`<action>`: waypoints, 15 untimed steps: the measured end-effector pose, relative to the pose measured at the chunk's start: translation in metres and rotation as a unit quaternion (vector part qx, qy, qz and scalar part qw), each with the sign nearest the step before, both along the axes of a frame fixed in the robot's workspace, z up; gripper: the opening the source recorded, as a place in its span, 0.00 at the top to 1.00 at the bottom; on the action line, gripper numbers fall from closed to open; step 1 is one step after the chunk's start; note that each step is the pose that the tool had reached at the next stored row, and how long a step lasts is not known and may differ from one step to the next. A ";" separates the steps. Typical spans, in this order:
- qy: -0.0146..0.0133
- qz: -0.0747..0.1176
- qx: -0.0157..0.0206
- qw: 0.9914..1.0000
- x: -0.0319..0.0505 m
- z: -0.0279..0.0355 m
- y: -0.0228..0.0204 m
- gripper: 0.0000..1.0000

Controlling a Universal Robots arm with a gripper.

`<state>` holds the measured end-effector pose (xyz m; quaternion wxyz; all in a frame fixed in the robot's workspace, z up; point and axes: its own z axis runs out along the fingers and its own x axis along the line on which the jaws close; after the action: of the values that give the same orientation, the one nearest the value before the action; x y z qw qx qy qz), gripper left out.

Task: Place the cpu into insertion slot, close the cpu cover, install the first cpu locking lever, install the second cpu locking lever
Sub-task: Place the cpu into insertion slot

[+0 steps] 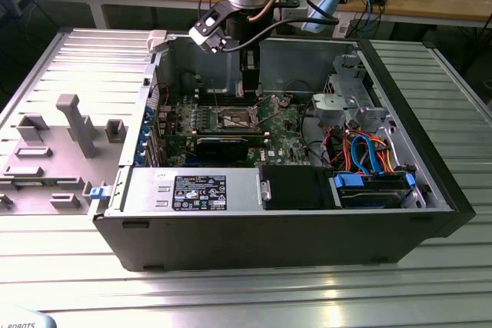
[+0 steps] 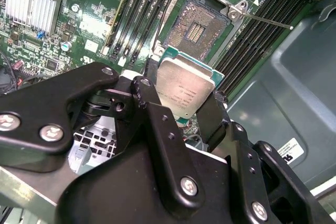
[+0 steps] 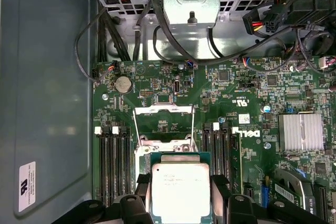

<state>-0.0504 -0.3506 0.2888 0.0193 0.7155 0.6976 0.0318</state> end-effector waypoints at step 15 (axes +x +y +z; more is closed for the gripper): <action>0.000 0.021 0.000 1.000 -0.0058 -0.0277 0.0012 0.46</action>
<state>-0.0562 -0.3493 0.2611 0.0188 0.7009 0.7123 0.0325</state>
